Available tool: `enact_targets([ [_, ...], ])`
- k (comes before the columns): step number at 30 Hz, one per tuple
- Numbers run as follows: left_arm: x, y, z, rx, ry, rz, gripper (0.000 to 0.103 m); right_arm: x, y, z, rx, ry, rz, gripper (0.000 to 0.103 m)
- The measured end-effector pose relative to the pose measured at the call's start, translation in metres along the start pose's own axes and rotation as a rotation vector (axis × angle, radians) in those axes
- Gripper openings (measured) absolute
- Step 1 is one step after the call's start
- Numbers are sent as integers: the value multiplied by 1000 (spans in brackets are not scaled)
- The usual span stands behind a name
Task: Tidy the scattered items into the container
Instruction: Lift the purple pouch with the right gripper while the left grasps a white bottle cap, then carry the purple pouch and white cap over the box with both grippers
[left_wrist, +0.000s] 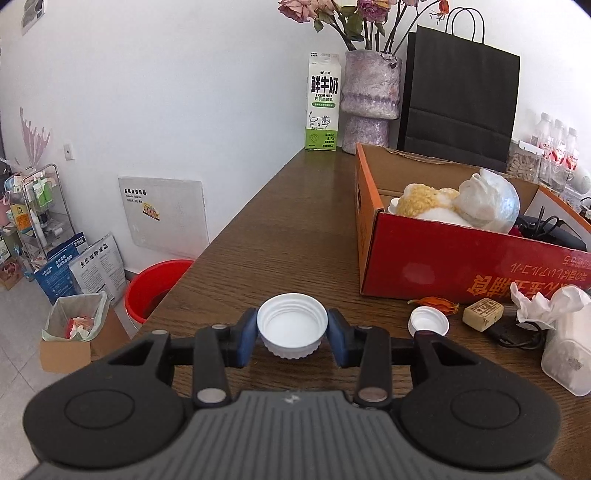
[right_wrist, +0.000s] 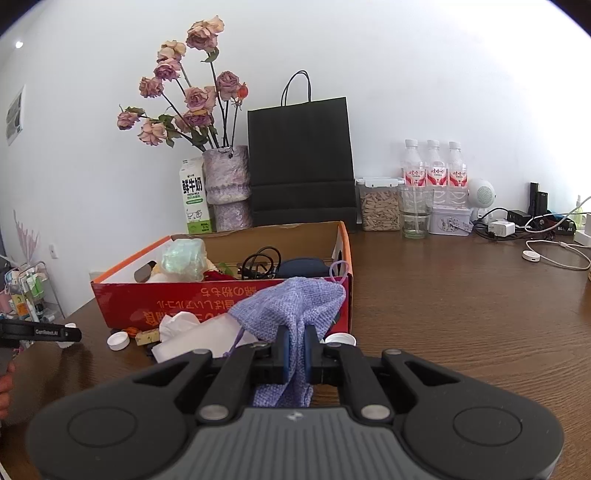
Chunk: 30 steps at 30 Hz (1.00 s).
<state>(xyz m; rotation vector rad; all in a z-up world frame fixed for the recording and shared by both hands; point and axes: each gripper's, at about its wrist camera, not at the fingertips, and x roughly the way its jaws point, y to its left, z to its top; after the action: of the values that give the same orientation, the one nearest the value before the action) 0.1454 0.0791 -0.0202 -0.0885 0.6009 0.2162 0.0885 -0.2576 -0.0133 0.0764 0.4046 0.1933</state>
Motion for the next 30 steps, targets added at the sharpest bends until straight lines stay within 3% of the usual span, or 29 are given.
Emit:
enact_targets([
  [7, -12, 2, 2, -18, -32, -6, 40, -2, 0, 2, 1, -9, -1, 6],
  [16, -36, -11, 19, -16, -128, -66, 40, -12, 4, 17, -11, -60, 14, 6],
  [30, -43, -78, 75, 30, -251, -225, 40, 15, 26, 67, -35, -150, 60, 6],
])
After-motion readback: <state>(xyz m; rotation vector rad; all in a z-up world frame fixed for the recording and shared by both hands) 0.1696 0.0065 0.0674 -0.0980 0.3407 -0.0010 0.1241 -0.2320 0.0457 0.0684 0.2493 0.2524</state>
